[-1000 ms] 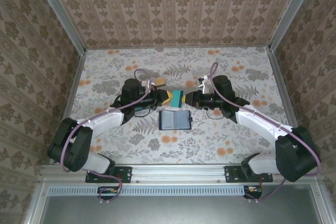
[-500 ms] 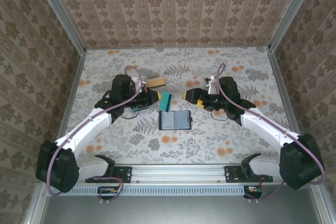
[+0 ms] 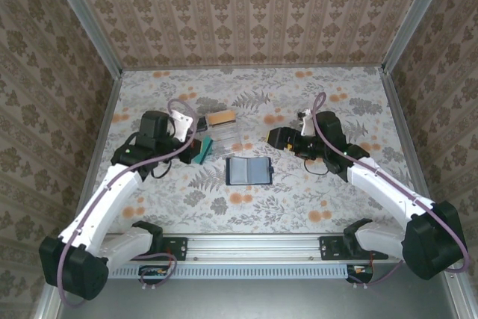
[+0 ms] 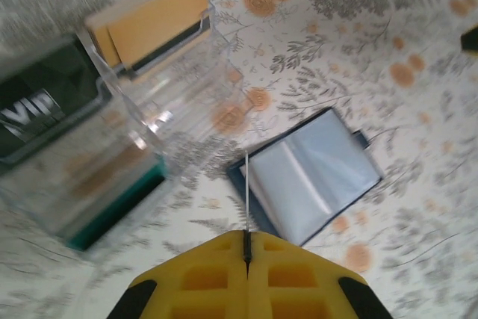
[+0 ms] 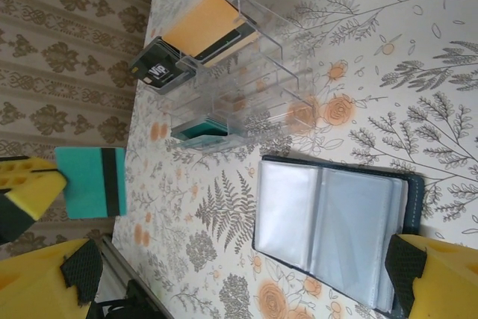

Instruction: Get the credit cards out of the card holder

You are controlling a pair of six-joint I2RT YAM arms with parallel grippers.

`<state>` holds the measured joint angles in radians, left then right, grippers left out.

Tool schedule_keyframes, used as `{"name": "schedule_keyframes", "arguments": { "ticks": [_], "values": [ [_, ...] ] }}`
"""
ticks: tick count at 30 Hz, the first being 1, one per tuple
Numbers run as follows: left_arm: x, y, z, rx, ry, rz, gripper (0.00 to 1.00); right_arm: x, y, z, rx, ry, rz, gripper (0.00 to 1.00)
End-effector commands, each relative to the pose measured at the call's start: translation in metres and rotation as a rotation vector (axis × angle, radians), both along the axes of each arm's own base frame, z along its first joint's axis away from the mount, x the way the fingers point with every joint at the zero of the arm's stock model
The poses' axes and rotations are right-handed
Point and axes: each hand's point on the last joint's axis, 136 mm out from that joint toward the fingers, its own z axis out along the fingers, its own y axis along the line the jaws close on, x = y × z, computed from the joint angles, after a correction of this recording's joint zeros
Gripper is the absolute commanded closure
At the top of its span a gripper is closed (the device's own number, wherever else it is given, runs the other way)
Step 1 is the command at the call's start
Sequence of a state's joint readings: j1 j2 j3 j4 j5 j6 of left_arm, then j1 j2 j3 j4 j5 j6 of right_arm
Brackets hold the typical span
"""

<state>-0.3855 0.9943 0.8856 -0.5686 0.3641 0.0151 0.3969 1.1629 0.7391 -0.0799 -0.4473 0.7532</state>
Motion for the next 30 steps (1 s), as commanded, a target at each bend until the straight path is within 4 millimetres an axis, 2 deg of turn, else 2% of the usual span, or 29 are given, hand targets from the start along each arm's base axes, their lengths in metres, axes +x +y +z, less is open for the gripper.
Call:
{"name": "schedule_keyframes", "arguments": {
  "ticks": [1,6,10,14,19,23,30],
  "values": [
    [-0.004,0.017,-0.007,0.228,-0.179,-0.157,1.0,-0.002,-0.007,0.003,-0.031,-0.022,-0.014,0.0],
    [-0.003,0.026,-0.027,0.401,-0.255,-0.283,1.0,-0.001,-0.009,0.003,-0.039,-0.019,-0.023,0.0],
    [0.005,0.03,-0.032,0.478,-0.353,-0.313,1.0,-0.001,-0.012,-0.001,-0.067,-0.002,-0.031,0.0],
    [0.009,0.025,-0.031,0.503,-0.42,-0.36,1.0,-0.001,-0.013,-0.003,-0.074,0.006,-0.036,0.0],
    [0.014,0.015,-0.044,0.558,-0.431,-0.431,1.0,0.002,-0.013,-0.007,-0.079,0.014,-0.044,0.0],
    [0.014,0.003,-0.061,0.626,-0.457,-0.516,1.0,0.004,-0.013,-0.011,-0.08,0.027,-0.046,0.0],
    [0.029,-0.005,-0.08,0.678,-0.45,-0.551,1.0,0.007,-0.012,-0.015,-0.083,0.038,-0.05,0.0]
  ]
}}
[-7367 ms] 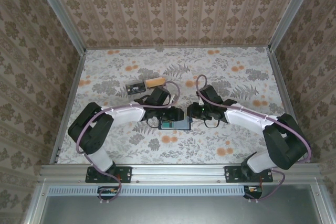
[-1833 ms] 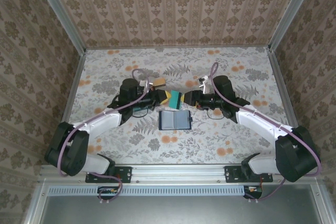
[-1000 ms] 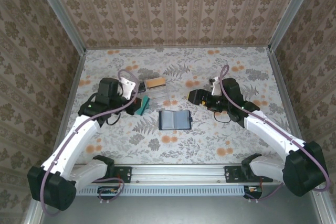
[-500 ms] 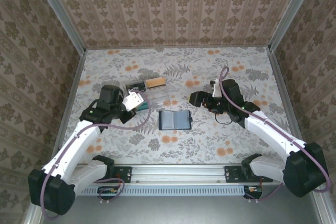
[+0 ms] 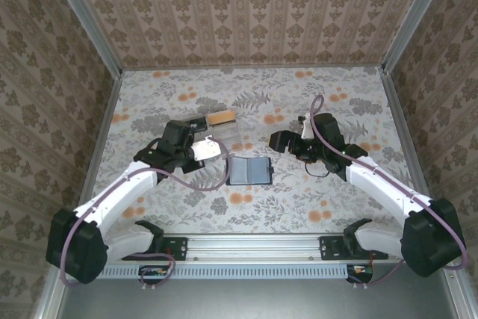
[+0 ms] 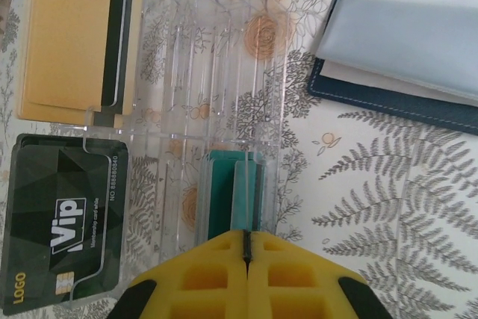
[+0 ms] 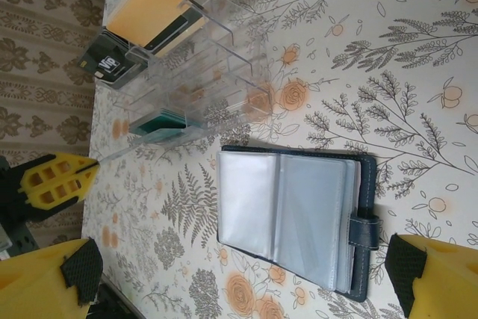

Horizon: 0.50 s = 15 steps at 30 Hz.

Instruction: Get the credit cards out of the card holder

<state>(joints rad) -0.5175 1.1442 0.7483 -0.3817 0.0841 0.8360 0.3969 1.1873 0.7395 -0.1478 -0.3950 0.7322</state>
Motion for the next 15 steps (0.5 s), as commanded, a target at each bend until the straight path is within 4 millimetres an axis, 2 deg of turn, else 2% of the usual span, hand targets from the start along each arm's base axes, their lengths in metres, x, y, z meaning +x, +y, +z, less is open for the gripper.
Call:
{"name": "schedule_keyframes", "arguments": {
  "ticks": [1,8,15],
  "values": [
    [0.011,-0.002,-0.006,0.05,-0.041,-0.029,1.0,0.009,-0.002,0.009,-0.008,-0.021,-0.017,0.0],
    [0.018,0.0,-0.024,0.107,-0.037,-0.033,1.0,0.007,-0.003,0.01,-0.018,-0.024,-0.014,0.0],
    [0.024,0.006,-0.031,0.135,-0.049,-0.019,1.0,0.007,-0.002,0.009,-0.013,-0.02,-0.014,0.0]
  ]
}}
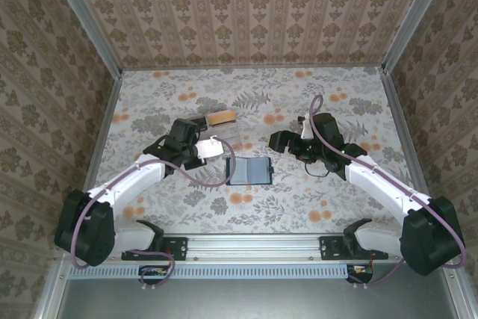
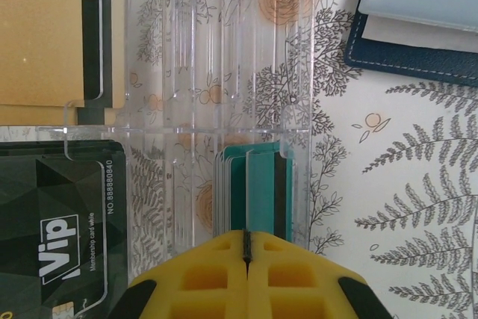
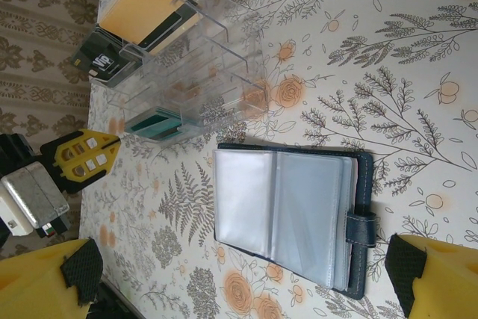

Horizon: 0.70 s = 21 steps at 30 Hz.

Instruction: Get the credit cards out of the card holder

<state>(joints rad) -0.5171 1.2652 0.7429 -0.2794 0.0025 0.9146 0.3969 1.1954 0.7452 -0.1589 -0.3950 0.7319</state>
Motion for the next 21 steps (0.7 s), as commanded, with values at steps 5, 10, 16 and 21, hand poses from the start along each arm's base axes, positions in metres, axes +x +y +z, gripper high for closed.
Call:
{"name": "schedule_keyframes", "arguments": {
  "ticks": [5,10,16,21],
  "values": [
    [0.002,0.002,-0.012,0.018,0.0,-0.01,1.0,0.006,-0.002,0.011,-0.006,-0.029,-0.013,0.0],
    [0.008,0.002,-0.017,0.02,-0.008,0.003,1.0,0.004,-0.002,0.01,0.005,-0.026,-0.013,0.0],
    [0.01,0.005,-0.024,0.035,-0.007,0.013,1.0,0.001,-0.003,0.009,0.008,-0.028,-0.015,0.0],
    [0.01,0.004,-0.026,0.035,0.001,0.017,1.0,0.0,-0.003,0.007,0.014,-0.022,-0.016,0.0]
  ]
}}
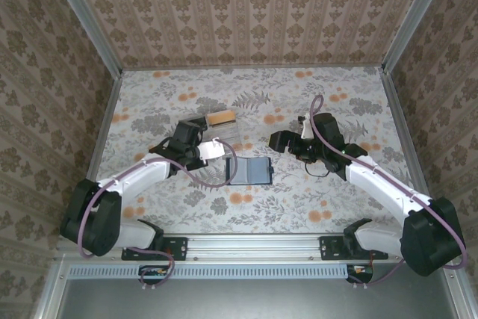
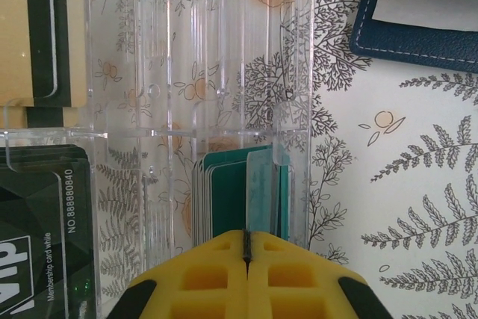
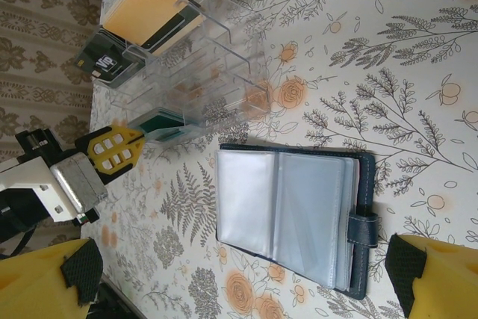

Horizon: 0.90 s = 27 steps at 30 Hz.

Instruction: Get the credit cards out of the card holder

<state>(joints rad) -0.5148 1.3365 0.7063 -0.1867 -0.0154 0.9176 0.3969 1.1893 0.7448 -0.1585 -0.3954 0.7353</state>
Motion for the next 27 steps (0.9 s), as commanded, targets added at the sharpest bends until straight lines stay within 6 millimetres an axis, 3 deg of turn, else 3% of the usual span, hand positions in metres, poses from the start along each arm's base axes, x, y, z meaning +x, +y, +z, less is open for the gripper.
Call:
{"name": "schedule_keyframes", "arguments": {
  "ticks": [1,5,18,22,27],
  "values": [
    [0.003,0.004,-0.004,0.015,-0.003,0.009,0.96,0.0,-0.002,0.005,0.011,-0.018,-0.013,0.0],
    [0.003,0.005,-0.002,0.017,0.006,0.017,0.78,0.0,-0.001,0.006,0.02,-0.02,-0.007,0.0],
    [0.013,0.005,0.008,0.002,-0.021,0.056,0.76,-0.001,0.001,0.006,0.031,-0.018,-0.002,0.0],
    [0.011,0.002,0.028,-0.065,-0.042,0.081,0.69,-0.001,-0.001,0.005,0.017,-0.02,-0.005,0.0],
    [0.002,0.003,0.069,-0.206,-0.07,0.161,0.62,0.001,-0.006,0.006,-0.022,-0.03,-0.013,0.0]
  ]
}}
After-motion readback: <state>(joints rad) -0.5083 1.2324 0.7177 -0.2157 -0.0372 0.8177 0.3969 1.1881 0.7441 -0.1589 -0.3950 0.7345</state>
